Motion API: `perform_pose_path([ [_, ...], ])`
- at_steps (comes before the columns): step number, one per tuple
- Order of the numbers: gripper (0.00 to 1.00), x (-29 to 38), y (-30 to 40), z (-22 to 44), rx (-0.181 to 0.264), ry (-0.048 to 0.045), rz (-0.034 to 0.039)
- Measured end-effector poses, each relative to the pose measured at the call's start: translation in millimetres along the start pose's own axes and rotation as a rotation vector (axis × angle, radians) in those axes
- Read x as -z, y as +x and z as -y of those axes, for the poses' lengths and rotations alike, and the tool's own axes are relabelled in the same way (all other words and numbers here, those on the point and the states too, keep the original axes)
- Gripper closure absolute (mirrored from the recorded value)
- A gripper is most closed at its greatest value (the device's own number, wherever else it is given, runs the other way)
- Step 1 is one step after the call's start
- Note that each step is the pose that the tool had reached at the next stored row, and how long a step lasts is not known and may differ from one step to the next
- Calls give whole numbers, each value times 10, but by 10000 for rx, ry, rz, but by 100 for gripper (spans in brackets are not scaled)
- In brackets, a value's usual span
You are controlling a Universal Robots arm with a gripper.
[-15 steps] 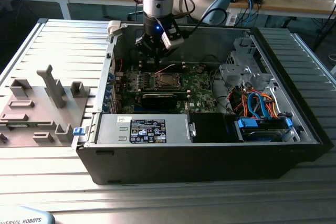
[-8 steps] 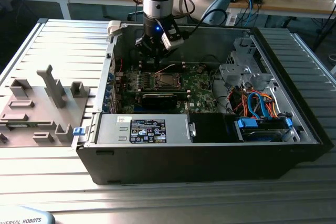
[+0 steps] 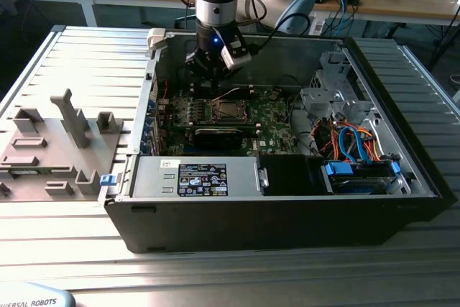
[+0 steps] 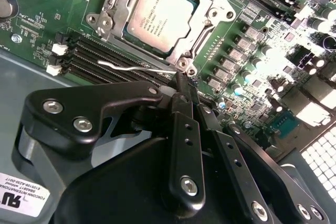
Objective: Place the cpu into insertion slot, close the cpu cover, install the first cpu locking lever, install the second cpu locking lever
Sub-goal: 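Install the first cpu locking lever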
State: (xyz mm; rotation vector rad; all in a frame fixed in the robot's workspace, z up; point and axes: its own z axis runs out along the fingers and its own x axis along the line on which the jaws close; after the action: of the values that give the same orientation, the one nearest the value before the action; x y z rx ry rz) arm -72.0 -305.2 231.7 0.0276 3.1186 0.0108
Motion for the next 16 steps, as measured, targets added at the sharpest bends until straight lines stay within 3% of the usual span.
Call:
perform_pose_path([
  [16, 89, -31, 1, 0, 0, -1, 0],
])
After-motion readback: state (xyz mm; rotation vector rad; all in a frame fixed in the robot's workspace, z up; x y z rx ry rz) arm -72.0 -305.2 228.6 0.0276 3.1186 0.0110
